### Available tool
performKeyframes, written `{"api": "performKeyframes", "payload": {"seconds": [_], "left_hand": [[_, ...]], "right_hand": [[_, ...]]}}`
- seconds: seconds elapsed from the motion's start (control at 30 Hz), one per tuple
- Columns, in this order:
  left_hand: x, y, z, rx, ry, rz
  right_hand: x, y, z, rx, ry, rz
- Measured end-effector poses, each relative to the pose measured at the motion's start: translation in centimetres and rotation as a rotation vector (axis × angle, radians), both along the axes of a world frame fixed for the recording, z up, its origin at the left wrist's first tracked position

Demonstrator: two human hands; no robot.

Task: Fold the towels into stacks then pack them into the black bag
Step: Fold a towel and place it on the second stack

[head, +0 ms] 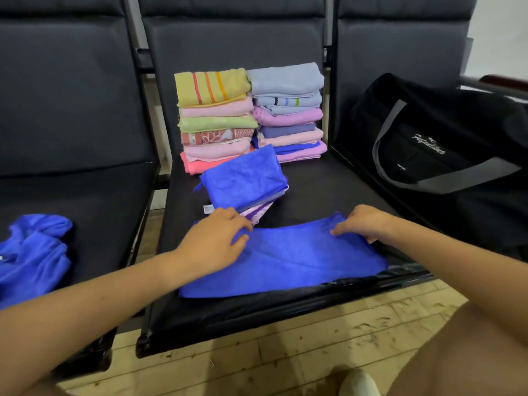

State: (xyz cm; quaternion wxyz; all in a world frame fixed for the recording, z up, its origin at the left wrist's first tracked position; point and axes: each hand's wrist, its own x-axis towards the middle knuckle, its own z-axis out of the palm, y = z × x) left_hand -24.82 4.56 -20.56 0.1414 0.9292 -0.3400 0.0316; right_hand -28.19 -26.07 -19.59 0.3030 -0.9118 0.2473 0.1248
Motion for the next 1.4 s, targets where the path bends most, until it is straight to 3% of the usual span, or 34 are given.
{"api": "performKeyframes", "payload": {"seconds": [0.1, 0.2, 0.33, 0.5, 0.63, 0.73, 0.9, 1.0, 1.1, 1.2, 1.4], "left_hand": [[-1.6, -1.4, -1.7, 0.266, 0.112, -0.013], [-2.1, -1.4, -2.8, 0.327, 0.127, 0.002], [-1.6, -0.8, -2.7, 0.222, 0.186, 0.019], [-0.5, 0.6, -1.6, -0.016, 0.261, 0.052], [0.4, 1.6, -0.5, -0.084, 0.263, 0.124], [0.5, 2.0, -0.4, -0.091, 0.273, 0.150], [0.2, 1.5, -1.3, -0.079, 0.215, 0.125], [0.5, 1.2, -1.6, -0.077, 0.181, 0.122], [1.0, 0.9, -1.9, -0.068, 0.144, 0.097], [1.3, 0.8, -2.1, -0.070, 0.149, 0.083], [1.6, 0.8, -1.5, -0.173, 0.231, 0.091]], "right_hand": [[-1.3, -0.1, 1.1, 0.117, 0.067, -0.030], [-2.0, 0.1, 2.2, 0.428, -0.002, -0.097], [-1.6, 1.9, 4.7, 0.730, -0.150, -0.109], [-0.8, 7.4, 6.0, 0.779, -0.168, 0.037], [-0.1, 11.4, 4.9, 0.870, -0.086, 0.178], [0.3, 12.4, 3.7, 0.738, 0.030, 0.304], [0.8, 10.0, 2.1, -0.057, 0.014, 0.468], [0.5, 9.2, 1.5, -0.155, 0.164, 0.420], [0.0, 9.5, 1.5, -0.269, 0.179, 0.431], [-0.4, 9.6, 1.7, -0.214, 0.167, 0.441], [-0.2, 8.6, 1.8, 0.310, 0.056, 0.170]]}}
